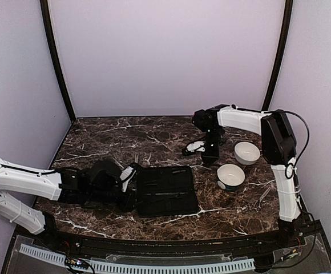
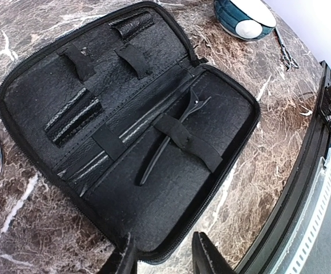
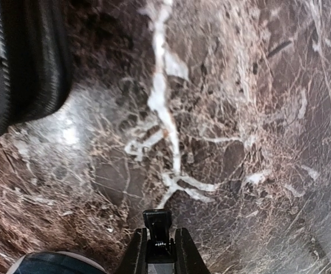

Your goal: Sort the hair-cutting tools

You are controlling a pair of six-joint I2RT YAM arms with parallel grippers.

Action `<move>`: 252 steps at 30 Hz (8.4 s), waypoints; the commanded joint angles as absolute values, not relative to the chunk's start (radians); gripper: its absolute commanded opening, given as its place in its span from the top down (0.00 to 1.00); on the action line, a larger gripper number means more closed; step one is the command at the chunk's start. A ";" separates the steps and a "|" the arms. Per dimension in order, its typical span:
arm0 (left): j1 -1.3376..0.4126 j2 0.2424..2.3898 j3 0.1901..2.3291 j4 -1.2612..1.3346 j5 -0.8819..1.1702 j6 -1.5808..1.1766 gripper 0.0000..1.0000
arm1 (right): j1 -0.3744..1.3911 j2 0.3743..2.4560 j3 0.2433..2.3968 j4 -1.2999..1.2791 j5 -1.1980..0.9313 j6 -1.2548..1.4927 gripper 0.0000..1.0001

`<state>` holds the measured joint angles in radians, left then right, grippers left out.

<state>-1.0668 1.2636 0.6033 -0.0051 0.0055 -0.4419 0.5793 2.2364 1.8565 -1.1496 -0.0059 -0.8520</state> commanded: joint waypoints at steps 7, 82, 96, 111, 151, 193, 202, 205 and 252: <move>-1.069 1.206 0.601 -0.038 -0.048 -0.484 0.67 | 0.704 2.114 1.917 -1.233 -0.202 -0.797 0.93; -1.110 1.187 0.724 -0.278 -0.004 -0.357 0.53 | 1.006 1.824 1.588 -1.231 -0.266 -0.673 0.65; -1.241 1.721 1.243 -0.444 0.096 -0.106 0.56 | 0.515 1.045 0.905 -0.611 -0.176 -0.483 0.45; -1.291 2.042 1.563 -0.690 0.201 0.023 0.66 | 0.220 0.821 0.661 -0.419 -0.439 -0.387 0.07; -1.298 1.988 1.568 -0.818 0.084 0.052 1.00 | 0.219 0.895 0.645 -0.427 -0.507 -0.425 0.10; -1.101 1.607 1.077 -0.666 -0.034 0.158 1.00 | 0.825 1.767 1.097 -0.687 -0.453 -0.641 0.70; -1.101 1.687 1.106 -0.652 0.004 0.181 1.00 | 0.825 1.814 1.074 -0.672 -0.468 -0.631 0.72; -1.101 1.703 1.109 -0.638 0.024 0.184 1.00 | 0.826 1.816 1.077 -0.672 -0.468 -0.630 0.73; -1.104 1.488 1.002 -0.376 0.006 -0.046 0.71 | 0.824 1.812 1.092 -0.699 -0.482 -0.621 0.73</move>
<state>-1.1095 1.6196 1.0672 -0.4435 0.0280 0.0143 0.8124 1.8008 1.0992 -0.6720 -0.4866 -0.6113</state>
